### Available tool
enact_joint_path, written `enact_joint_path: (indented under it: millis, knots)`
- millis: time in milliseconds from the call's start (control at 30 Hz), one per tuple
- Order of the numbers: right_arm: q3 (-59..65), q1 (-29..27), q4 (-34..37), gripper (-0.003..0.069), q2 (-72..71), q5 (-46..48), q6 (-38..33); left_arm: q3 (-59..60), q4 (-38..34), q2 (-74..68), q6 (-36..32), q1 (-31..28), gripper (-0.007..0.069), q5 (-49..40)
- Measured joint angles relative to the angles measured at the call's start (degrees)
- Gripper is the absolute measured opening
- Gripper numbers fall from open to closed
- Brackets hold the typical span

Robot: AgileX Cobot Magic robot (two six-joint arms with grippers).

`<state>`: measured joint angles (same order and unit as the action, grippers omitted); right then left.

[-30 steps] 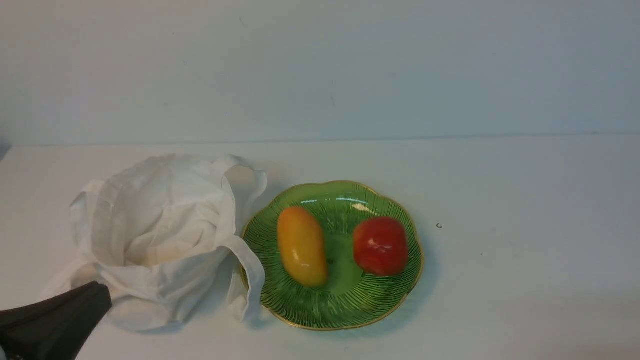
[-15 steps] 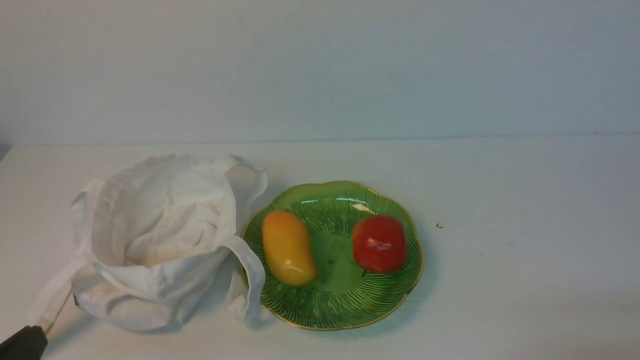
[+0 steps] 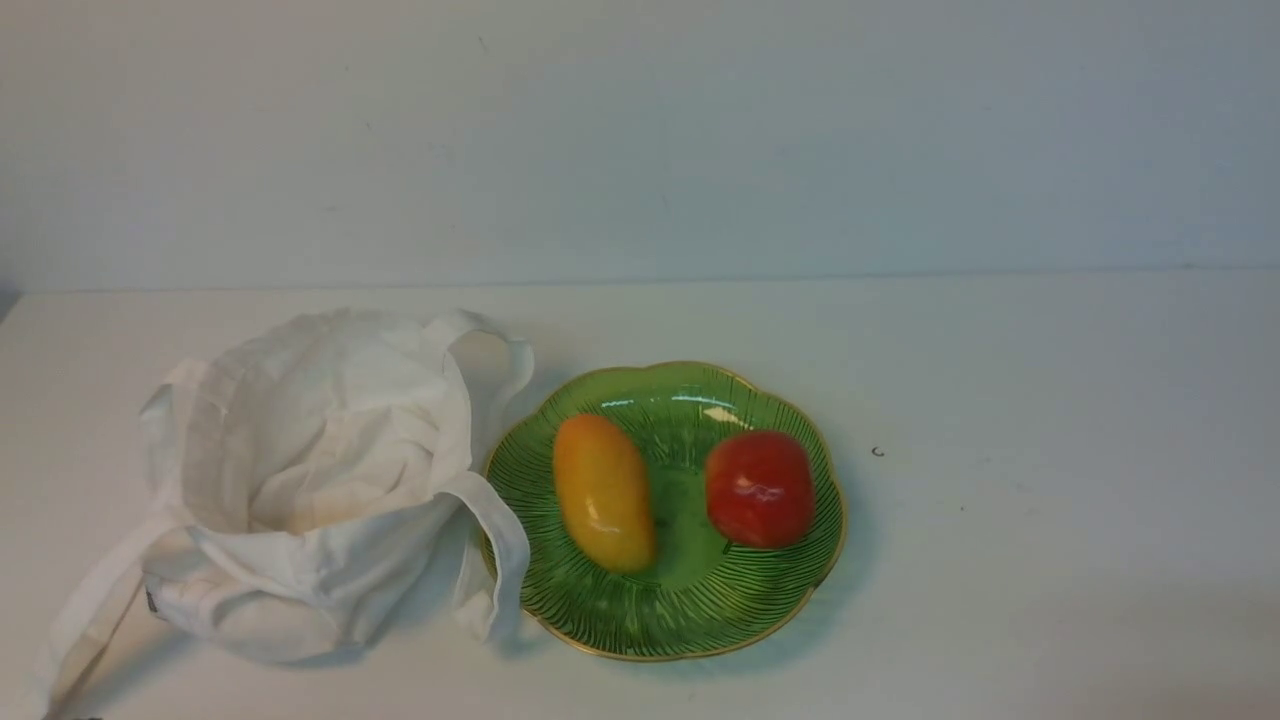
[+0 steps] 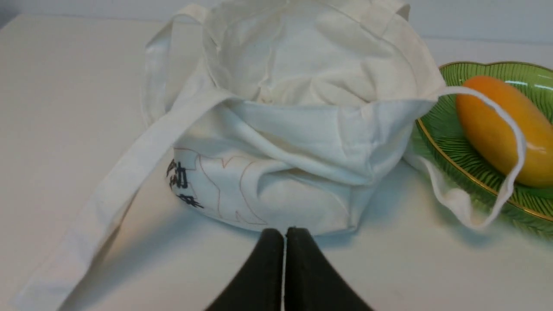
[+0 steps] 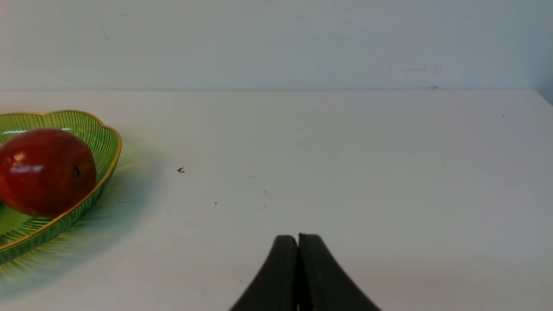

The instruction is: Take the fruit out of the cloth bag on the white table and place them on a plate.

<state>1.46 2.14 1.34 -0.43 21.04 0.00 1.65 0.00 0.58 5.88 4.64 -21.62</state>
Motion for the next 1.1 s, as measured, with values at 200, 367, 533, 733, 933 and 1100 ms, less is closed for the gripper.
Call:
enact_joint_path:
  millis: [200,367,533,733,933,1100]
  knots:
    - [0.0,0.0,0.0,-0.0014,0.0,0.0,0.0,-0.04,0.0,0.0,-0.06,0.92,-0.0008,-0.12]
    - [0.0,0.0,0.0,-0.0014,0.0,0.0,0.0,-0.04,0.0,0.0,-0.06,0.97,-0.0008,-0.18]
    - [0.0,0.0,0.0,-0.0014,0.0,0.0,0.0,-0.04,0.0,0.0,-0.06,0.97,-0.0008,-0.22]
    - [0.0,0.0,0.0,-0.0014,0.0,0.0,0.0,-0.04,0.0,0.0,-0.06,0.97,-0.0008,-0.22]
    - [0.0,0.0,0.0,-0.0014,0.0,0.0,0.0,-0.04,0.0,0.0,-0.06,0.97,-0.0008,-0.22]
    - [0.0,0.0,0.0,-0.0014,0.0,0.0,0.0,-0.04,0.0,0.0,-0.06,0.97,-0.0008,-0.22]
